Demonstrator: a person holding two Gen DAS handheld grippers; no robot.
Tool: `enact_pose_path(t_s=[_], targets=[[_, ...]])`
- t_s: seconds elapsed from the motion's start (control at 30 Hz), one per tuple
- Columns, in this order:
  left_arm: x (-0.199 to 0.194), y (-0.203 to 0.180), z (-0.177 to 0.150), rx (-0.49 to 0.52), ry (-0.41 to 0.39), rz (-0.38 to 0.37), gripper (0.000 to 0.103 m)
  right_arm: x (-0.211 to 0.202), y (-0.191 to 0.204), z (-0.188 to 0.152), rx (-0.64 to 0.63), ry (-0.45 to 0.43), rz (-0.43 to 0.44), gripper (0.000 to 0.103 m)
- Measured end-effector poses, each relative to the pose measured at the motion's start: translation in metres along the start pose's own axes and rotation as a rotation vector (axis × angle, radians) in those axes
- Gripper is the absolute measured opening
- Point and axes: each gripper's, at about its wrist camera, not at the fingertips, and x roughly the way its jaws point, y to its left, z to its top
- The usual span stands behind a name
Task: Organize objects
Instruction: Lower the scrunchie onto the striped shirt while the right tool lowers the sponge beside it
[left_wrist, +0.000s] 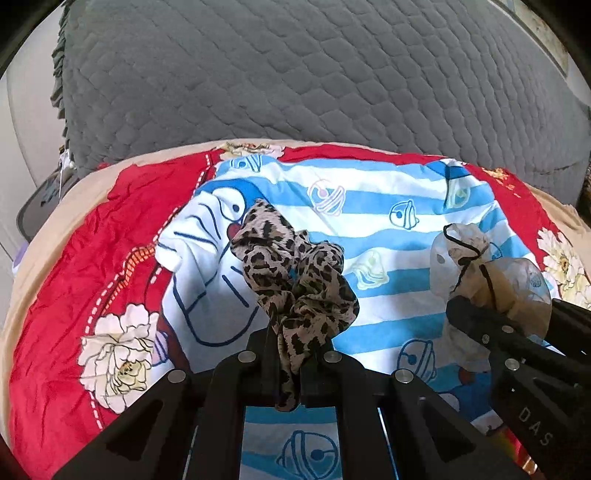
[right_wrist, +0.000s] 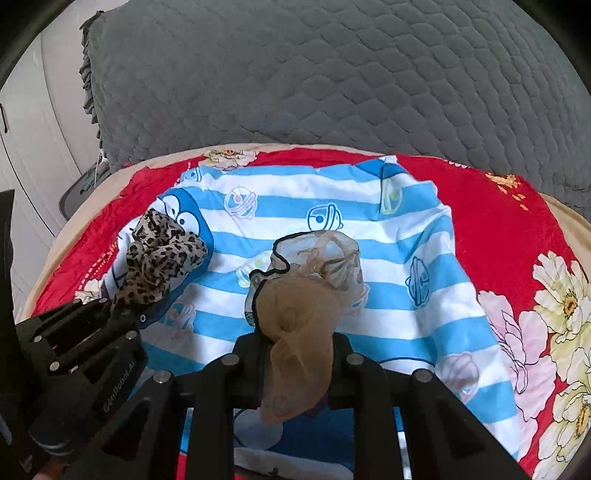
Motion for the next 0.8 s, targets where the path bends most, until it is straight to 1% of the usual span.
enact_pose_path(t_s=[0.2,0.4,0.8], targets=[[0.012,-0.002,-0.005,0.013,0.019,0.009,0.006,0.016,0.002,0.003,0.001,0.032,-0.006,0.022],[0.018,-0.004,-0.009,0.009,0.026,0.01,0.006,0.029,0.002,-0.003,0.005,0.061,-0.012,0.022],[0.026,-0.007,-0.009,0.018,0.046,0.017,0.008,0.032,0.0,-0.008,0.003,0.065,-0.011,0.024]])
